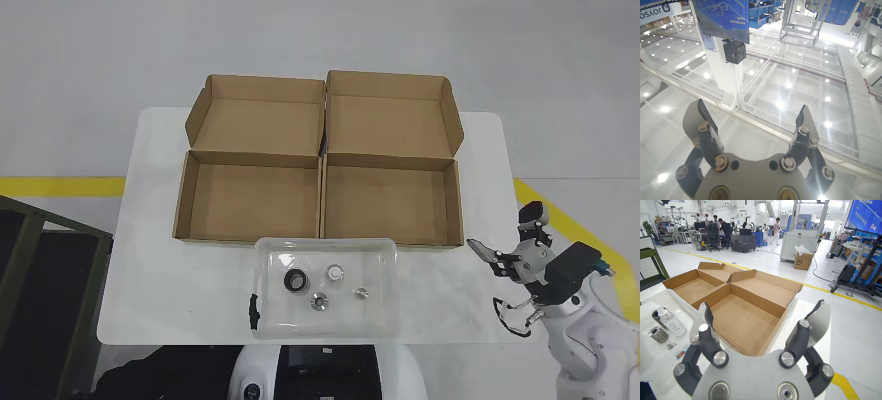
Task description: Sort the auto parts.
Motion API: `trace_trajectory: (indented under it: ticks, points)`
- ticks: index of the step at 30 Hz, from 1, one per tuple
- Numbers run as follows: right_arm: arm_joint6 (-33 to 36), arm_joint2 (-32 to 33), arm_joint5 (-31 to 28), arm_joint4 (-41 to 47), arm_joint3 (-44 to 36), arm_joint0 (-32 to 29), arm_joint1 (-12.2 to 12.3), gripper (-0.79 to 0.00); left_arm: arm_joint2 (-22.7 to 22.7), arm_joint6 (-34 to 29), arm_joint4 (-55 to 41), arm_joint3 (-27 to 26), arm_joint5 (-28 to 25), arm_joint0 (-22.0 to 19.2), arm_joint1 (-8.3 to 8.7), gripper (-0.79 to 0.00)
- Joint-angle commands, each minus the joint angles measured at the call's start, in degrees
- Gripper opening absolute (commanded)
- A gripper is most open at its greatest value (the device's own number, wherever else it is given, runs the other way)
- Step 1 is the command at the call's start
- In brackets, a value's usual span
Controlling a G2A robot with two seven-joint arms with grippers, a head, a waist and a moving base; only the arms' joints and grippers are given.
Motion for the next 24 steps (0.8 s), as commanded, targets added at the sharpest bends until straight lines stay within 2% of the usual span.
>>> trace_trajectory:
  ticks: [1,13,24]
  points:
    - [0.0,0.0,0.0,0.0,0.0,0.0,0.0,0.0,0.0,0.0,0.0,0.0,0.0,0.0,0.0,-0.001]
    - [0.2,-0.2,0.0,-0.1,-0.1,0.0,0.0,0.0,0.0,0.0,0.0,0.0,0.0,0.0,0.0,0.0]
    - [8.1,-9.1,-1.6,-5.6,-4.7,4.1,0.6,0.0,0.0,0.0,0.0,0.0,0.0,0.0,0.0,0.0]
